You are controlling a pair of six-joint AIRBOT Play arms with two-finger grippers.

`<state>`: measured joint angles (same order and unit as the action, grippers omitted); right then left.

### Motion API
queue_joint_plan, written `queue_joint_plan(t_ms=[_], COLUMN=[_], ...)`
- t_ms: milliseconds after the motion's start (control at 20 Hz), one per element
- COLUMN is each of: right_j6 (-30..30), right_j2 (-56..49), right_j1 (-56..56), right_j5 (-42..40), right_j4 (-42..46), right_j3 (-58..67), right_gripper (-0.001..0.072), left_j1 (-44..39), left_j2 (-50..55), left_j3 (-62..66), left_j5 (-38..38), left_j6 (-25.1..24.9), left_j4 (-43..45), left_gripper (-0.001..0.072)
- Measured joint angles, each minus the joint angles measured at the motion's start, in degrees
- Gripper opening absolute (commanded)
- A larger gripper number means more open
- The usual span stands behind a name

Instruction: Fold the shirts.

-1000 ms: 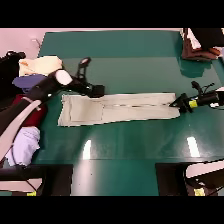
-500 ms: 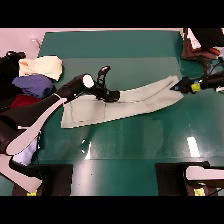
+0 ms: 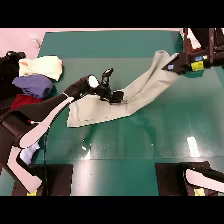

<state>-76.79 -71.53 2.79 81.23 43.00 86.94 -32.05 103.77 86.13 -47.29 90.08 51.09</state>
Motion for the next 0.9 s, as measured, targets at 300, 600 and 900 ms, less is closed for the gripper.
queue_joint_plan(t_ms=[300,600,900], right_j6=[-3.3,-5.0,-5.4], right_j2=[0.5,-3.7,-15.6], right_j1=[-12.1,-25.3,-44.1], right_j5=[-5.2,-13.6,-35.0], right_j4=[0.0,-0.3,-1.6], right_j3=[5.2,6.1,6.2], right_gripper=[0.0015,0.0016,0.0421], left_j1=[2.1,16.0,31.5], left_j2=[-1.5,-15.7,-32.0], left_j3=[0.7,1.1,1.1], left_j5=[-2.1,-7.8,-12.0], left_j6=[-0.1,-0.1,-0.2], left_j4=[0.7,9.6,17.6], left_gripper=[0.0024,0.0025,0.0025])
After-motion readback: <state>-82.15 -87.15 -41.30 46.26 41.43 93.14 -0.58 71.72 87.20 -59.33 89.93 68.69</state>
